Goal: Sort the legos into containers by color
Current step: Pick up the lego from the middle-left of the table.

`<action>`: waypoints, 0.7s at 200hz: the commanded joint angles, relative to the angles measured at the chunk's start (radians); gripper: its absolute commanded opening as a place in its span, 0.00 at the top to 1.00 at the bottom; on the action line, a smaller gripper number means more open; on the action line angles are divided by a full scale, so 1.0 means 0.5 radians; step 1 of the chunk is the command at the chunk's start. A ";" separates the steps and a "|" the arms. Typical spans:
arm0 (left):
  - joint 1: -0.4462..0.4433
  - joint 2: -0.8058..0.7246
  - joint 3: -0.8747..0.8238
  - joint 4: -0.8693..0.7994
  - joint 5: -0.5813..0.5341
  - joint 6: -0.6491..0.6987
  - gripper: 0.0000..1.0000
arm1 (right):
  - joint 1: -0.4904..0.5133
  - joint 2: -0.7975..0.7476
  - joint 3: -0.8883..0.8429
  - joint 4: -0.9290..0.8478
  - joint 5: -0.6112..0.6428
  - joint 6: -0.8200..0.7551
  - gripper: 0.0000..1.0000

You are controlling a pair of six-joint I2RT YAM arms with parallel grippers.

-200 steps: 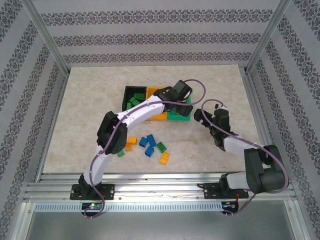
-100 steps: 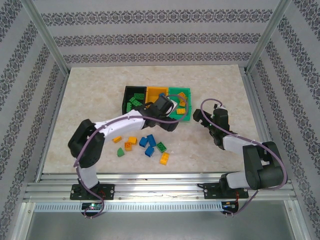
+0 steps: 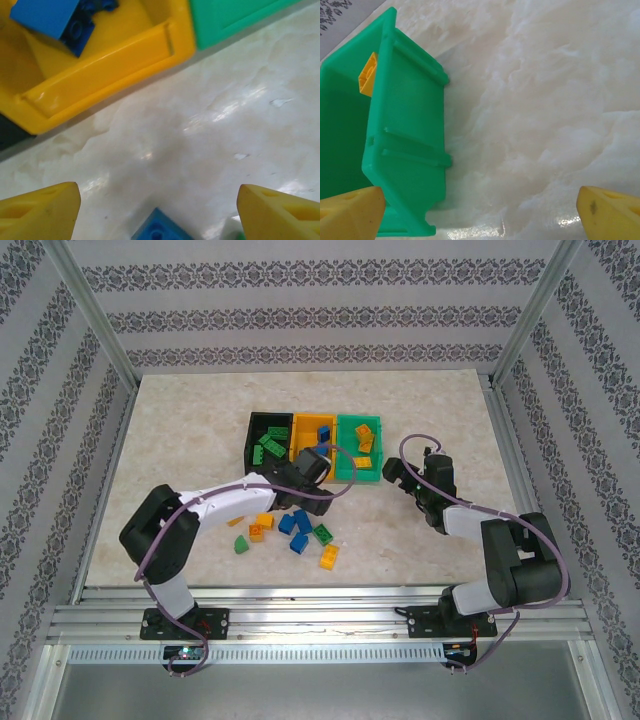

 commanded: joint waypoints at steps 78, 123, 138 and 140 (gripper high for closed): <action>0.320 -0.345 -0.376 -0.080 0.411 -0.307 0.22 | -0.011 0.029 0.052 0.039 -0.067 0.039 0.02; 0.308 -0.322 -0.391 -0.255 0.563 -0.237 0.28 | -0.009 0.017 0.041 0.046 -0.061 0.048 0.02; 0.305 -0.339 -0.389 -0.291 0.607 -0.221 0.31 | -0.009 0.032 0.045 0.050 -0.065 0.053 0.02; 0.304 -0.344 -0.388 -0.292 0.614 -0.217 0.32 | -0.009 0.035 0.048 0.051 -0.065 0.054 0.02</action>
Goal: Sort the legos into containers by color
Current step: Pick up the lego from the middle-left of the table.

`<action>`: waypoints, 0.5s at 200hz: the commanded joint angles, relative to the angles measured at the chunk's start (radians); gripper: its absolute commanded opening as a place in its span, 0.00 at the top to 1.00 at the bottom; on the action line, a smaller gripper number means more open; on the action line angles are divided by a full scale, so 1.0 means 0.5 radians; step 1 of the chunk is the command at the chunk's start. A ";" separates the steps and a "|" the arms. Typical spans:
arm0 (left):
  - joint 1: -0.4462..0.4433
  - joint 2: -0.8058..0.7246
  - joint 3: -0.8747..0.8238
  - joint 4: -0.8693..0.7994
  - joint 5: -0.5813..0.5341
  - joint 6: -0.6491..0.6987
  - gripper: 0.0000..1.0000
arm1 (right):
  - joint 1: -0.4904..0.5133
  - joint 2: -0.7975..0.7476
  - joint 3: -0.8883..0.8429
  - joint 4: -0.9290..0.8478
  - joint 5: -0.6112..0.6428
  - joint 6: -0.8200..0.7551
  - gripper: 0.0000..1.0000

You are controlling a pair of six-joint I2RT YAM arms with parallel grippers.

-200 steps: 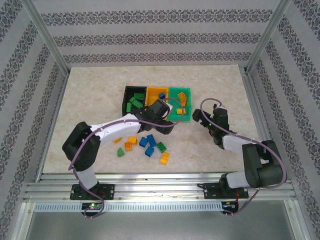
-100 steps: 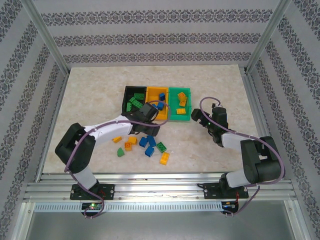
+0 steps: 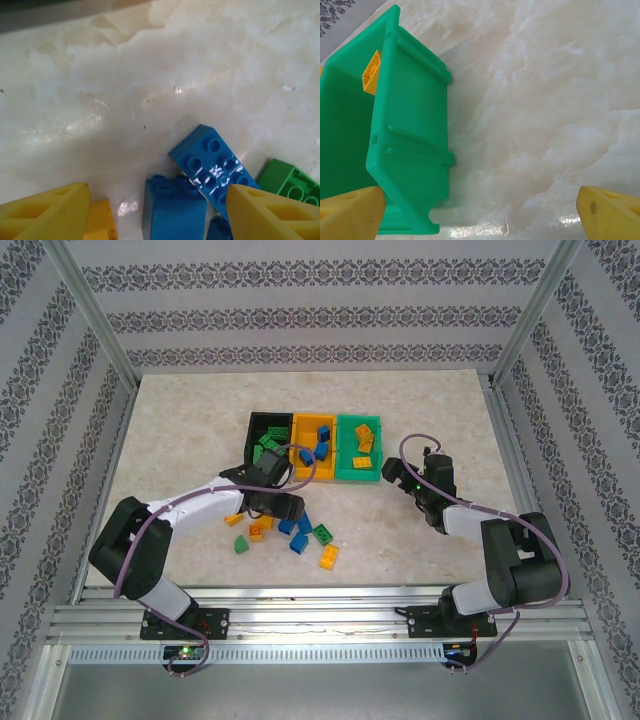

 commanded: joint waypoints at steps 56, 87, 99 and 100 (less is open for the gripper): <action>-0.166 0.029 0.050 -0.353 -0.022 0.202 0.35 | -0.006 0.049 0.051 0.058 -0.066 0.068 0.02; -0.200 0.105 0.075 -0.375 -0.057 0.222 0.41 | -0.006 0.007 0.036 0.042 -0.039 0.052 0.02; -0.208 0.119 0.090 -0.370 -0.061 0.221 0.42 | -0.006 -0.009 0.029 0.039 -0.025 0.046 0.02; -0.210 0.119 0.092 -0.369 -0.060 0.221 0.42 | -0.007 -0.009 0.029 0.038 -0.023 0.046 0.02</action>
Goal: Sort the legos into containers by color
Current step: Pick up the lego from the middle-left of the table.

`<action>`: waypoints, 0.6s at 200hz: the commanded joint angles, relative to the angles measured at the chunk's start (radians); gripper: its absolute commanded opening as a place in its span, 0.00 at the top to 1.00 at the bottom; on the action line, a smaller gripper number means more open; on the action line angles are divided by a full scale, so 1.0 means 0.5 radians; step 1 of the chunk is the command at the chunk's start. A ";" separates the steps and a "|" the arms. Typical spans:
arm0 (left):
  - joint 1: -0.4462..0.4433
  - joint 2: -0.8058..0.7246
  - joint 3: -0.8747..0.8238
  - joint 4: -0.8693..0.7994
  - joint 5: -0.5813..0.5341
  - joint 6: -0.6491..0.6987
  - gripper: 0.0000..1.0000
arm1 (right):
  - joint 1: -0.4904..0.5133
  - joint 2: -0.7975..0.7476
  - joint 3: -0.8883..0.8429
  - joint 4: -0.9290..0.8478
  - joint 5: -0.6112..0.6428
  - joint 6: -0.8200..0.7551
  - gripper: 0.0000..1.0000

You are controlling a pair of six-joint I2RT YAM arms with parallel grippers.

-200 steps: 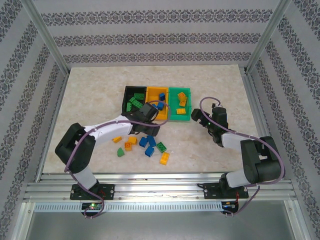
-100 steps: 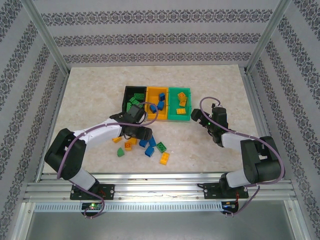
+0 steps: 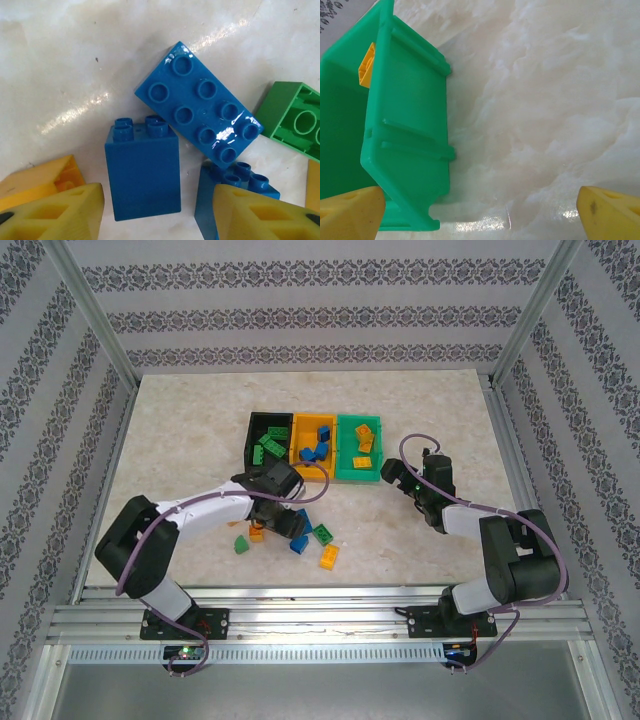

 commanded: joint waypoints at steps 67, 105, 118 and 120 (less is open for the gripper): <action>-0.051 0.184 0.137 -0.071 -0.069 0.070 0.63 | -0.009 -0.068 0.023 0.023 0.024 -0.009 0.02; -0.050 0.087 0.193 -0.060 -0.155 0.082 0.68 | -0.009 -0.095 0.012 0.014 0.053 -0.025 0.02; -0.048 0.041 0.212 -0.025 -0.177 0.077 0.70 | -0.009 -0.085 0.018 0.014 0.041 -0.022 0.02; -0.048 0.035 0.216 -0.016 -0.180 0.077 0.70 | -0.009 -0.082 0.019 0.014 0.041 -0.022 0.02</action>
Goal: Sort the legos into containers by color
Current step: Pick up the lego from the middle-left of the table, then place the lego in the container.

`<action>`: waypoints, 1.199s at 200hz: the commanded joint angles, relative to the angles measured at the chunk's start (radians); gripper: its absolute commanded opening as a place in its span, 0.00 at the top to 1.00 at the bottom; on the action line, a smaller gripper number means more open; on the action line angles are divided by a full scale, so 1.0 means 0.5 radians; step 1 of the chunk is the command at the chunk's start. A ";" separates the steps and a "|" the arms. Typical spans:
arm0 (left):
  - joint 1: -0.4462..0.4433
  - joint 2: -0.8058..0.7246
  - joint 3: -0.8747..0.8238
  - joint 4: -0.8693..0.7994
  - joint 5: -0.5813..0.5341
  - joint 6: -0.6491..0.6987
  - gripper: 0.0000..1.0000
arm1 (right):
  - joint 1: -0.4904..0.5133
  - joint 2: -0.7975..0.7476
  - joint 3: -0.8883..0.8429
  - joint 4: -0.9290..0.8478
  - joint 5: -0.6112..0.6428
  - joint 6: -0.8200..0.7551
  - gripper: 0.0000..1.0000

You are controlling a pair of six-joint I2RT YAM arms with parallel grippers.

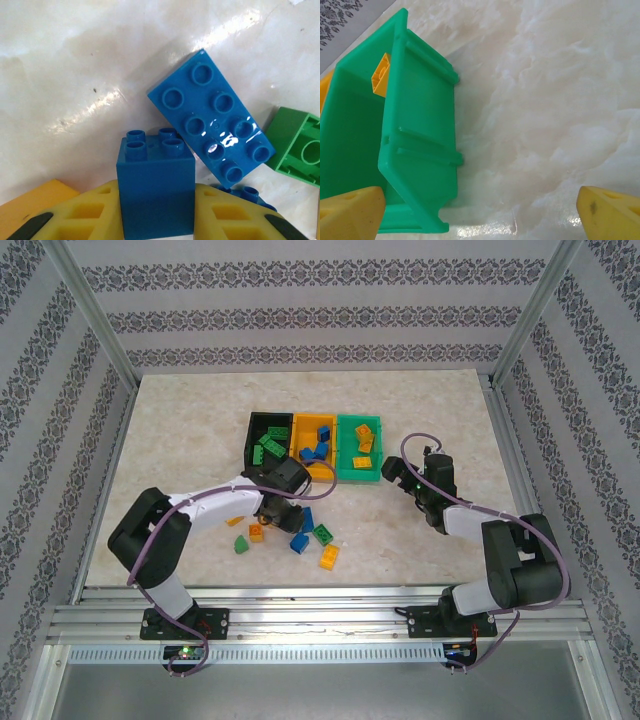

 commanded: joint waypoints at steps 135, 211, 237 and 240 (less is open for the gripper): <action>0.297 0.310 0.854 0.278 -0.016 0.054 0.70 | -0.009 -0.055 0.017 -0.007 0.033 -0.047 0.02; 0.345 0.137 0.596 0.384 0.159 -0.028 0.35 | -0.006 -0.026 0.027 0.007 0.011 -0.031 0.02; 0.345 -0.008 0.362 0.475 0.314 -0.031 0.35 | -0.001 0.008 0.041 0.015 -0.016 -0.017 0.02; 0.345 -0.020 0.338 0.483 0.337 -0.030 0.36 | 0.000 0.008 0.045 0.017 -0.018 -0.015 0.02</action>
